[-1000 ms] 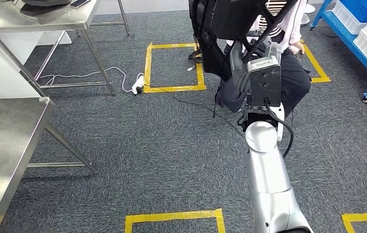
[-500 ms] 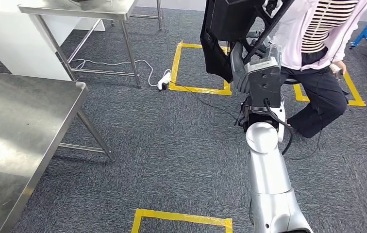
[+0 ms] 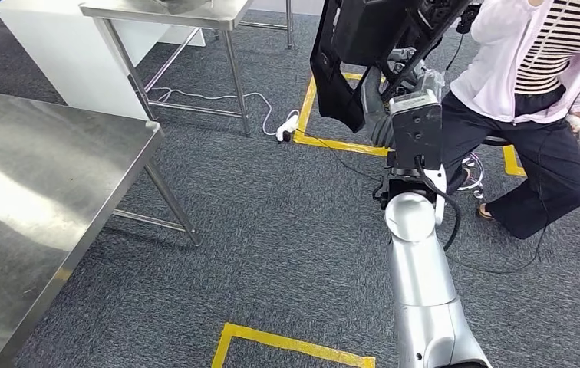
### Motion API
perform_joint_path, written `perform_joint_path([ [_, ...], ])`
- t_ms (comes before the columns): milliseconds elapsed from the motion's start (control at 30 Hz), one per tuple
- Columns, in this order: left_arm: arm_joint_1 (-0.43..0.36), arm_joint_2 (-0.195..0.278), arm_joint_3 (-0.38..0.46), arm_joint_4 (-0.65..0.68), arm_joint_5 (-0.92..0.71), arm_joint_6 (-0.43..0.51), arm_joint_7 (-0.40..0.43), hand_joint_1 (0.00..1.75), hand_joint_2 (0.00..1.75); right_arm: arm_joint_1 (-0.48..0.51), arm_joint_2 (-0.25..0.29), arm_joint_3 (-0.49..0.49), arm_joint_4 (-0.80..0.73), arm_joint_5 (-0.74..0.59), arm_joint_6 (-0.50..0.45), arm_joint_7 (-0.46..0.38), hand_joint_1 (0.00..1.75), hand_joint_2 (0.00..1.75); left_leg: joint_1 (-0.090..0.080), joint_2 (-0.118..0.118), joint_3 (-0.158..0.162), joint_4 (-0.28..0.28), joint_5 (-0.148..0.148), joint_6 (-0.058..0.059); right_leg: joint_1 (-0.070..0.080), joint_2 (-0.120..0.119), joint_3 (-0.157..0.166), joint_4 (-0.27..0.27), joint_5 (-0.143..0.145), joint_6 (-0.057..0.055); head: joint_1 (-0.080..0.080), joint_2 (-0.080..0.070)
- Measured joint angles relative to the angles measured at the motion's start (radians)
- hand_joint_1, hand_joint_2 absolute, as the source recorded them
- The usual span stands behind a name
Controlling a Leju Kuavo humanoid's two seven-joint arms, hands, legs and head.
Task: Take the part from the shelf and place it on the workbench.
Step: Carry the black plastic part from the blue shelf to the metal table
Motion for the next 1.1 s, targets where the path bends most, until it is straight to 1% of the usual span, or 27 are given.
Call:
perform_joint_path([
  [33,0.0,0.0,0.0,0.0,-0.003,-0.001,0.0,0.0,1.75,0.002,0.0,-0.001,0.0,0.0,0.0,0.0,1.75,1.75,0.0,0.002,-0.008,0.018,0.001,0.0,0.002,-0.01,0.0,0.0,-0.001,-0.001,0.0,0.0],
  [67,0.0,-0.001,0.0,0.0,-0.005,-0.003,0.001,0.0,1.75,0.004,0.0,-0.001,0.0,0.0,0.0,0.0,1.75,1.75,0.0,0.005,0.005,-0.007,0.021,0.003,0.004,-0.02,0.001,0.0,-0.002,-0.002,-0.001,0.0],
  [100,0.0,-0.001,0.0,0.0,-0.006,-0.005,0.001,0.0,1.75,0.005,0.0,-0.002,0.0,0.0,0.0,0.0,1.75,1.75,-0.001,0.013,0.038,-0.069,0.052,0.007,0.006,-0.029,0.002,0.0,-0.003,-0.003,-0.001,0.0],
  [133,0.0,-0.001,0.0,0.0,-0.007,-0.006,0.001,0.0,1.75,0.006,0.0,-0.002,-0.001,0.0,0.0,0.0,1.75,1.75,-0.004,0.033,0.08,-0.145,0.08,0.012,0.008,-0.037,0.003,0.0,-0.004,-0.004,-0.001,0.0],
  [167,-0.001,0.0,0.0,0.0,-0.009,-0.007,0.001,0.0,1.75,0.005,0.0,-0.002,-0.002,0.0,0.0,0.0,1.75,1.75,-0.008,0.051,0.114,-0.209,0.101,0.019,0.012,-0.045,0.004,0.001,-0.006,-0.002,-0.001,0.0],
  [200,-0.003,0.0,0.0,0.0,-0.011,-0.008,0.001,0.0,1.75,0.006,0.0,-0.004,-0.003,0.0,0.0,0.0,1.75,1.75,-0.013,0.063,0.136,-0.25,0.111,0.024,0.016,-0.052,0.004,0.001,-0.008,0.0,0.0,0.0],
  [233,-0.004,0.0,0.0,0.0,-0.014,-0.008,0.001,0.0,1.75,0.007,-0.001,-0.005,-0.004,0.0,0.0,0.0,1.75,1.75,-0.018,0.069,0.144,-0.268,0.112,0.029,0.018,-0.059,0.004,0.0,-0.009,0.003,0.0,0.0],
  [300,-0.004,0.002,0.001,0.0,-0.02,-0.008,0.001,0.0,1.75,0.009,0.0,-0.007,-0.006,0.001,0.0,0.0,1.75,1.75,-0.02,0.048,0.144,-0.274,0.116,0.04,0.02,-0.072,0.005,-0.001,-0.012,0.009,0.001,0.0],
  [333,-0.003,0.002,0.002,0.0,-0.023,-0.008,0.001,0.0,1.75,0.01,0.0,-0.008,-0.006,0.002,0.0,0.0,1.75,1.75,-0.018,0.039,0.148,-0.281,0.12,0.046,0.019,-0.064,0.003,0.006,-0.018,0.013,0.001,0.0],
  [400,-0.005,0.001,0.004,0.0,-0.026,-0.008,0.001,0.0,1.75,0.011,-0.002,-0.011,-0.008,0.003,0.0,0.0,1.75,1.75,-0.011,0.021,0.156,-0.294,0.128,0.058,0.016,-0.019,-0.026,0.073,-0.051,0.015,0.004,0.0],
  [433,-0.006,0.001,0.004,0.0,-0.027,-0.008,0.001,0.0,1.75,0.013,-0.006,-0.014,-0.008,0.003,0.0,0.0,1.75,1.75,-0.01,0.01,0.158,-0.295,0.129,0.06,0.012,0.006,-0.057,0.138,-0.079,0.014,0.006,0.0],
  [467,-0.008,0.001,0.005,0.0,-0.027,-0.008,0.001,0.0,1.75,0.017,-0.009,-0.017,-0.008,0.003,0.0,0.0,1.75,1.75,-0.008,-0.002,0.158,-0.295,0.13,0.062,0.009,0.018,-0.093,0.213,-0.107,0.013,0.008,0.0],
  [500,-0.008,0.002,0.005,0.0,-0.027,-0.008,0.001,0.0,1.75,0.022,-0.012,-0.02,-0.008,0.003,-0.001,0.0,1.75,1.75,-0.008,-0.015,0.158,-0.295,0.13,0.062,0.007,0.023,-0.124,0.273,-0.125,0.016,0.011,0.0],
  [533,-0.007,0.001,0.005,0.0,-0.028,-0.008,0.001,0.0,1.75,0.026,-0.015,-0.022,-0.008,0.003,-0.001,0.0,1.75,1.75,-0.008,-0.028,0.158,-0.295,0.13,0.062,0.004,0.024,-0.143,0.305,-0.131,0.022,0.011,0.0],
  [567,-0.006,0.001,0.005,0.0,-0.028,-0.008,0.001,0.0,1.75,0.03,-0.016,-0.023,-0.008,0.003,-0.001,0.0,1.75,1.75,-0.007,-0.04,0.159,-0.294,0.129,0.061,0.001,0.024,-0.141,0.293,-0.119,0.031,0.012,0.0],
  [633,-0.005,-0.001,0.006,0.0,-0.028,-0.008,0.001,0.0,1.75,0.031,-0.016,-0.023,-0.008,0.003,-0.001,0.0,1.75,1.75,-0.004,-0.065,0.16,-0.29,0.127,0.056,-0.01,0.04,-0.084,0.163,-0.058,0.054,0.012,0.0],
  [667,-0.006,-0.001,0.007,0.0,-0.028,-0.008,0.001,0.0,1.75,0.031,-0.017,-0.023,-0.008,0.003,-0.001,0.0,1.75,1.75,-0.003,-0.077,0.157,-0.284,0.124,0.05,-0.015,0.056,-0.051,0.092,-0.029,0.062,0.013,0.0],
  [700,-0.006,0.0,0.008,0.0,-0.027,-0.008,0.001,0.0,1.75,0.031,-0.018,-0.023,-0.008,0.003,-0.001,0.0,1.75,1.75,-0.003,-0.087,0.153,-0.278,0.122,0.043,-0.019,0.069,-0.028,0.041,-0.009,0.063,0.014,0.0],
  [733,-0.006,0.0,0.01,0.0,-0.027,-0.008,0.0,0.0,1.75,0.031,-0.018,-0.024,-0.007,0.003,-0.001,-0.001,1.75,1.75,-0.003,-0.096,0.148,-0.275,0.121,0.036,-0.019,0.079,-0.017,0.016,-0.001,0.06,0.014,0.0],
  [767,-0.005,0.001,0.012,0.0,-0.027,-0.008,0.0,0.0,1.75,0.031,-0.019,-0.025,-0.007,0.003,-0.001,-0.002,1.75,1.75,-0.002,-0.103,0.144,-0.274,0.122,0.029,-0.016,0.077,-0.015,0.012,0.0,0.052,0.014,0.0],
  [833,-0.001,0.0,0.014,0.0,-0.026,-0.007,-0.001,0.0,1.75,0.028,-0.018,-0.025,-0.005,0.002,-0.002,-0.004,1.75,1.75,0.002,-0.107,0.138,-0.274,0.123,0.019,-0.015,0.061,-0.014,0.009,0.005,0.038,0.012,0.0],
  [900,0.0,-0.001,0.015,0.0,-0.026,-0.007,-0.001,0.0,1.75,0.023,-0.013,-0.026,-0.003,0.001,-0.003,-0.008,1.75,1.75,0.001,-0.069,0.117,-0.232,0.096,0.011,-0.018,0.044,-0.011,0.005,0.008,0.025,0.004,0.0],
  [967,-0.002,-0.001,0.015,0.0,-0.027,-0.007,-0.001,0.0,1.75,0.021,-0.012,-0.027,-0.001,0.0,-0.004,-0.012,1.75,1.75,0.0,-0.018,0.058,-0.112,0.037,0.005,-0.014,0.025,-0.009,0.004,0.006,0.014,-0.006,0.0],
  [1000,-0.003,0.0,0.015,0.0,-0.029,-0.007,-0.001,0.0,1.75,0.021,-0.012,-0.027,0.001,0.0,-0.005,-0.013,1.75,1.75,0.001,-0.006,0.024,-0.046,0.012,0.003,-0.01,0.014,-0.009,0.004,0.004,0.01,-0.007,0.0],
  [1033,-0.003,-0.001,0.015,0.0,-0.031,-0.007,-0.001,0.0,1.75,0.022,-0.013,-0.028,0.003,0.0,-0.006,-0.013,1.75,1.75,0.001,0.0,0.0,-0.002,0.0,0.003,-0.008,0.003,-0.009,0.004,0.003,0.007,-0.007,0.0],
  [1067,-0.002,-0.001,0.015,0.0,-0.034,-0.008,-0.001,0.0,1.75,0.023,-0.013,-0.029,0.005,0.0,-0.007,-0.014,1.75,1.75,0.001,0.003,-0.007,0.008,0.006,0.004,-0.006,-0.008,-0.009,0.004,0.002,0.005,-0.007,0.0],
  [1100,-0.002,0.0,0.015,0.0,-0.037,-0.009,-0.001,0.0,1.75,0.024,-0.014,-0.03,0.006,0.0,-0.008,-0.014,1.75,1.75,0.001,0.006,0.009,-0.026,0.03,0.007,-0.004,-0.017,-0.008,0.004,0.001,0.004,-0.007,0.0],
])
